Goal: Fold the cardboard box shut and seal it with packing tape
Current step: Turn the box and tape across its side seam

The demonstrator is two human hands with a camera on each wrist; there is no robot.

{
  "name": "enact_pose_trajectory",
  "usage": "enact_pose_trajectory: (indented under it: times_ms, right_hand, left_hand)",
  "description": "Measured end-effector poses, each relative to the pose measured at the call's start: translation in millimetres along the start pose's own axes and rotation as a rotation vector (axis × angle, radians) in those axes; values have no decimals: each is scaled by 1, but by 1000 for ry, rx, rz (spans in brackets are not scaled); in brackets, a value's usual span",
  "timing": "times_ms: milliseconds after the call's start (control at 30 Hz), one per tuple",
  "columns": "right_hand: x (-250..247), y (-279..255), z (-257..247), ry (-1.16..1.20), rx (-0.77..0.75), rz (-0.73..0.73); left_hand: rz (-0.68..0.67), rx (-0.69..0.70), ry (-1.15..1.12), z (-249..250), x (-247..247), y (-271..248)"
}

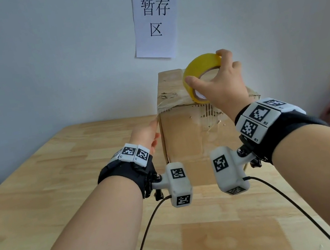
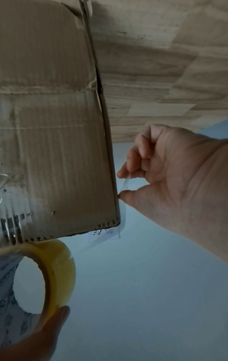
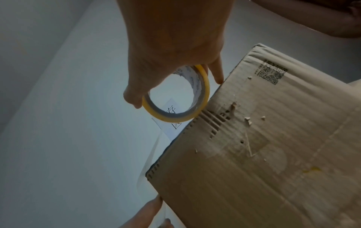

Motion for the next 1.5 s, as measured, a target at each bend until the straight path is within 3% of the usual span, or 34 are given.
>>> enact_pose_trajectory:
  times_ms: [167, 233, 367, 467, 733, 900, 1033, 1100, 1200, 1300, 1367, 1500]
  right_hand:
    - [0, 4, 1, -4, 35, -32]
    - [0, 5, 0, -5, 41, -40]
    - [1, 7, -3, -26, 45, -64]
    - [3, 8, -4, -41, 43, -71]
    - [4, 9, -2, -44, 50, -52]
    - [3, 6, -4, -37, 35, -20]
    - [3, 4, -2, -27, 22, -8]
    - [3, 3, -1, -17, 23, -4]
    - [3, 2, -1, -6, 22, -5]
    - [3, 0, 0, 10, 25, -8]
    - [2, 0, 0, 18, 23, -4]
    - [2, -1, 1, 21, 25, -2]
  left_hand:
    - [14, 49, 128, 0, -8, -4]
    - [68, 156, 185, -1, -17, -4]
    - [126, 469, -144, 13, -24, -8]
    - [43, 556, -222, 26, -12, -19]
    - [-116, 477, -266, 6, 1, -27]
    - [-163, 466, -127, -1, 1, -33]
    - [-119, 462, -201, 12, 3, -29]
    - [-161, 486, -218, 11, 7, -33]
    - [-321, 497, -59, -10, 15, -40]
    - [-400, 390, 153, -32, 14, -35]
    - [-388, 368, 145, -29, 10, -33]
    - [-304, 447, -79, 5, 10, -43]
Point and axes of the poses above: each hand's wrist, its own y-axis towards the middle knuckle, its own x-axis out of the palm, z = x × y, the point moved 4 cm from there along y, towards the middle knuckle, and after that the axes turned 5 degrees about z, right-handed, at the moved point
